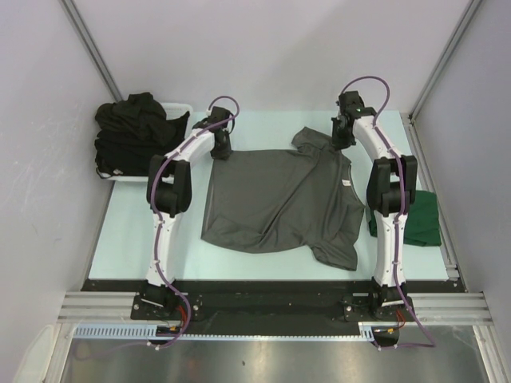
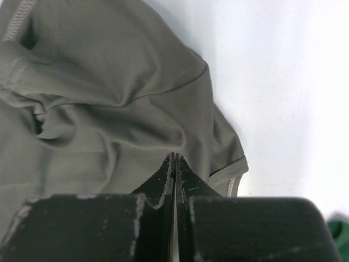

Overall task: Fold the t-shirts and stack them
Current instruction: Flatten out the tshirt

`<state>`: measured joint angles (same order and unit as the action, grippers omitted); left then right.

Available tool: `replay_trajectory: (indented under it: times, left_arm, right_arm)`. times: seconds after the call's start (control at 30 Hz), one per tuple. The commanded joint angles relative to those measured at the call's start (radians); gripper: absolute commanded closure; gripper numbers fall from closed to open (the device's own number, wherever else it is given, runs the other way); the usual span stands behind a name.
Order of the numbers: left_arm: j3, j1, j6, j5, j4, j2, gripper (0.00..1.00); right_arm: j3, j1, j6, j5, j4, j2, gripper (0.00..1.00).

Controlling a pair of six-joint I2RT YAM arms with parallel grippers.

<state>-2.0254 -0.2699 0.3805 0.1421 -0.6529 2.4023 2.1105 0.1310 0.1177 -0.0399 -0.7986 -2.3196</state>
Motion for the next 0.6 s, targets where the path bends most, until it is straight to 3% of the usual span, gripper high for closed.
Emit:
replay_trajectory:
  times: [0.0, 0.57]
  left_arm:
    - [0.010, 0.014, -0.028, -0.018, -0.017, -0.006, 1.00]
    - [0.105, 0.032, -0.046, 0.028, -0.044, -0.037, 1.00]
  right_arm:
    - [0.026, -0.011, -0.012, -0.029, -0.022, -0.024, 1.00]
    - [0.009, -0.087, 0.010, -0.011, -0.033, -0.004, 1.00]
